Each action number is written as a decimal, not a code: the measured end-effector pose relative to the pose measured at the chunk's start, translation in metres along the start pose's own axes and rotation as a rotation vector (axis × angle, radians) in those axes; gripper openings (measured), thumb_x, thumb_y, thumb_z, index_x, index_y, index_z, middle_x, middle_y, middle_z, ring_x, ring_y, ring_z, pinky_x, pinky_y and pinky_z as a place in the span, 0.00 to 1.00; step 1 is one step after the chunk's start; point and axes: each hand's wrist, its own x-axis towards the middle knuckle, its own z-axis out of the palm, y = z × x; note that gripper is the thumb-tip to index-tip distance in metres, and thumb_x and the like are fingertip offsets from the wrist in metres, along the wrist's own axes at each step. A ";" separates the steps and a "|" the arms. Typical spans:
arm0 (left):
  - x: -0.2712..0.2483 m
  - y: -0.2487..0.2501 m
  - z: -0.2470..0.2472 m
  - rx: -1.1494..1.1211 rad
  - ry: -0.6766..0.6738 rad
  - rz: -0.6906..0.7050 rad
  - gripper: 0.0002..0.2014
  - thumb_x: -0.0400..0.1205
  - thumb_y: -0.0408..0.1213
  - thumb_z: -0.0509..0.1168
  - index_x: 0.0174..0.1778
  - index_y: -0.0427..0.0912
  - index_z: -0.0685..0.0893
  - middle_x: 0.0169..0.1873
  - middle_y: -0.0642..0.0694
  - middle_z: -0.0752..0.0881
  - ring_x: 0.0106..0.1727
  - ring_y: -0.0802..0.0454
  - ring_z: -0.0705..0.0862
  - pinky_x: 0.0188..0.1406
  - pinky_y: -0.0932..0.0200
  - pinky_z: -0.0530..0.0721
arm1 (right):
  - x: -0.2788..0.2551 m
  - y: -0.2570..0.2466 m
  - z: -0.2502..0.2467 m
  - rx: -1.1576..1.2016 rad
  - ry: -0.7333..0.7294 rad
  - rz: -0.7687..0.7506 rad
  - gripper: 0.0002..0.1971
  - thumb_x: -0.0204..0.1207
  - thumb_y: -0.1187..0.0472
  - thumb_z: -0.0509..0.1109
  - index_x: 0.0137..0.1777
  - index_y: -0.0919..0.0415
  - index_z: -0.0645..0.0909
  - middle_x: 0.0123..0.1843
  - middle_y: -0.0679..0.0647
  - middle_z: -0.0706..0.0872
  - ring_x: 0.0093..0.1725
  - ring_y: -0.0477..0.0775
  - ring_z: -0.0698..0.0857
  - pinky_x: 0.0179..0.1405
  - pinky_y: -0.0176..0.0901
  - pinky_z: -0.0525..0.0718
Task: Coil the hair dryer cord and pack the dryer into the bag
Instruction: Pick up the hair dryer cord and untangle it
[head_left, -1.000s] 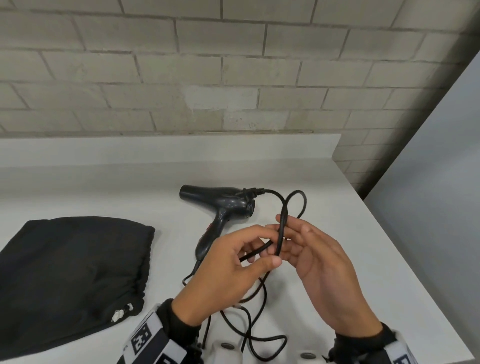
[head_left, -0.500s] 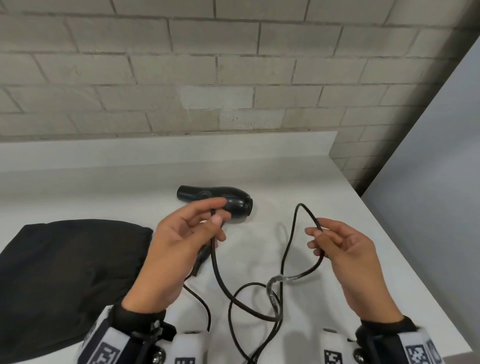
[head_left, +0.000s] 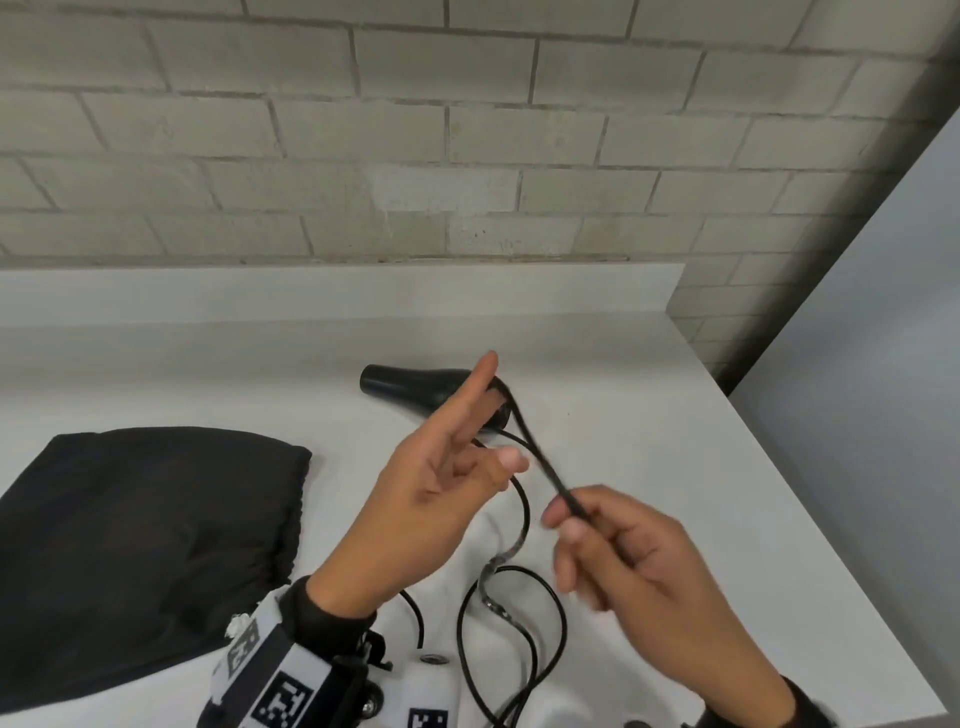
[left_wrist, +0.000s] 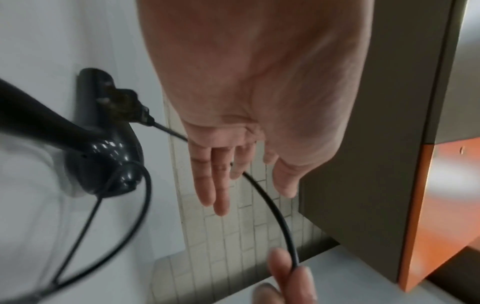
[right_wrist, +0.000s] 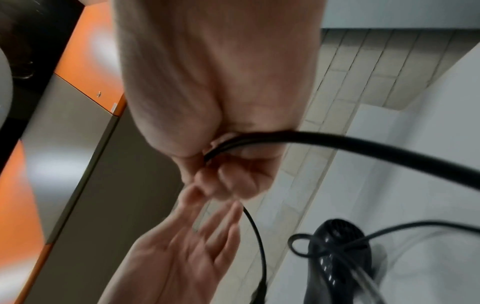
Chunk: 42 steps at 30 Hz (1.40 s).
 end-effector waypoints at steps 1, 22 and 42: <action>-0.003 -0.004 -0.003 0.044 0.001 -0.004 0.34 0.80 0.48 0.71 0.82 0.63 0.66 0.74 0.54 0.80 0.60 0.47 0.89 0.64 0.50 0.84 | 0.001 0.003 -0.006 -0.004 0.088 -0.018 0.07 0.83 0.57 0.67 0.49 0.49 0.86 0.29 0.57 0.84 0.24 0.43 0.75 0.28 0.30 0.74; -0.046 -0.050 -0.074 1.033 -0.514 -0.130 0.07 0.87 0.48 0.61 0.49 0.54 0.84 0.41 0.54 0.87 0.44 0.56 0.82 0.45 0.72 0.75 | -0.033 0.112 -0.127 -0.361 0.813 0.270 0.13 0.87 0.60 0.56 0.48 0.51 0.82 0.44 0.54 0.90 0.43 0.53 0.87 0.36 0.24 0.82; 0.002 0.048 -0.052 -0.155 0.045 -0.133 0.18 0.80 0.44 0.65 0.29 0.38 0.69 0.23 0.50 0.59 0.21 0.54 0.57 0.30 0.49 0.60 | 0.007 0.013 -0.011 -0.300 0.476 -0.190 0.27 0.76 0.48 0.72 0.75 0.46 0.71 0.69 0.36 0.80 0.68 0.43 0.80 0.65 0.32 0.77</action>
